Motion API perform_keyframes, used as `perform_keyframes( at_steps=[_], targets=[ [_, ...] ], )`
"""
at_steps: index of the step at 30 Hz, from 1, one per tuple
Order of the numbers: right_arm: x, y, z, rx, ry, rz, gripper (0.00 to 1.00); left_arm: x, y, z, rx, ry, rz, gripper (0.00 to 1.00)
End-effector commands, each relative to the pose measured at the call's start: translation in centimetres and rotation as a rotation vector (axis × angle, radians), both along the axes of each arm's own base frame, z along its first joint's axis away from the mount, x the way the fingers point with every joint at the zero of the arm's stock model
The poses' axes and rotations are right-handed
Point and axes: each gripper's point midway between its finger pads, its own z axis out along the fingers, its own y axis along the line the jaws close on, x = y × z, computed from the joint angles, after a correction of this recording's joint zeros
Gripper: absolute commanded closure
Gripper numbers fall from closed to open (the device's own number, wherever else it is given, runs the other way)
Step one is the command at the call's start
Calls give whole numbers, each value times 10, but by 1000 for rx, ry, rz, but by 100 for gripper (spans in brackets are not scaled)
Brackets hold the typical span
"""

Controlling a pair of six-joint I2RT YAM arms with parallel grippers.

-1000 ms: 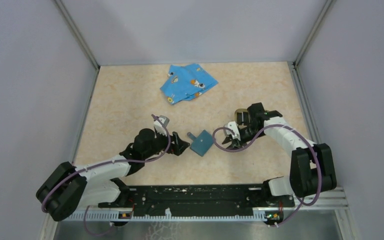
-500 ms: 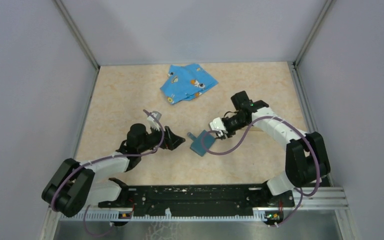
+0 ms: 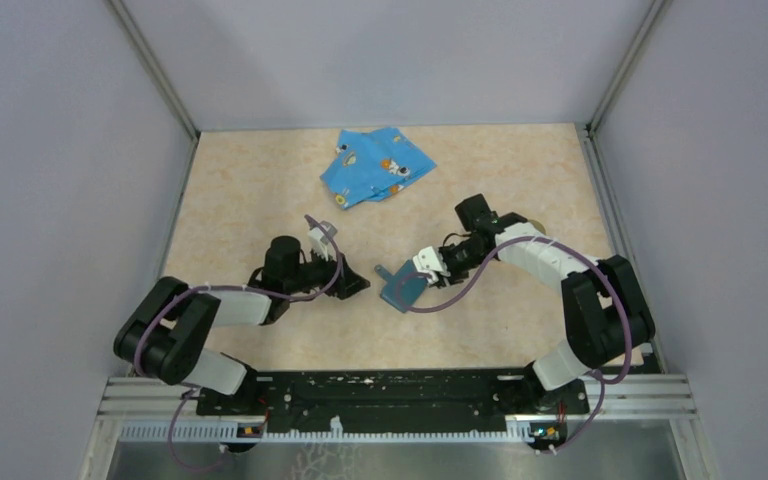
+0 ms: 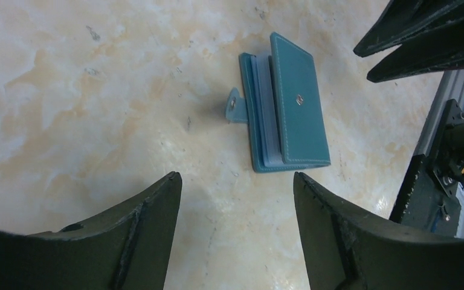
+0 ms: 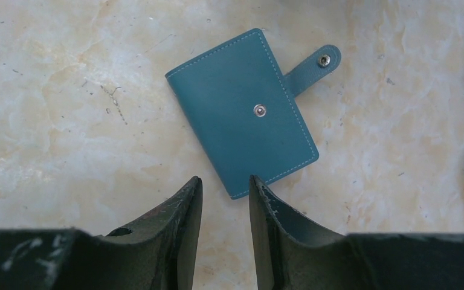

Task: Put the credit cards into the card holder
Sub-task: Close the card holder at the center of the board.

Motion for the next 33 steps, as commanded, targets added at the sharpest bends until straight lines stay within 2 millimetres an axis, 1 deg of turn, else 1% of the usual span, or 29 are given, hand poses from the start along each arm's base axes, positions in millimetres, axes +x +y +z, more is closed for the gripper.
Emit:
perform_keyframes(
  at_steps=[1,9,13,16,18,20,22,28,33],
  targets=[
    [9,7,10,31,-36,-19,66,13,-7,0,20,5,-85,26],
    [5,12,3,42,4,-21,66,32,-16,-5,13,44,-110,27],
    [3,15,-3,26,16,-17,67,34,-24,-8,-11,80,-155,35],
    [2,15,-6,15,22,-17,67,35,-30,-7,-37,100,-185,39],
    [3,15,-6,10,22,-19,68,36,-34,-7,-49,109,-202,42],
    [3,15,-6,10,20,-21,68,37,-37,-6,-59,116,-217,46],
    [4,15,-6,9,20,-23,68,36,-39,-8,-63,128,-231,48],
    [4,15,-6,8,23,-26,68,38,-42,-12,-72,151,-252,61],
    [4,15,-7,3,26,-29,69,38,-42,-14,-74,165,-256,77]
  ],
)
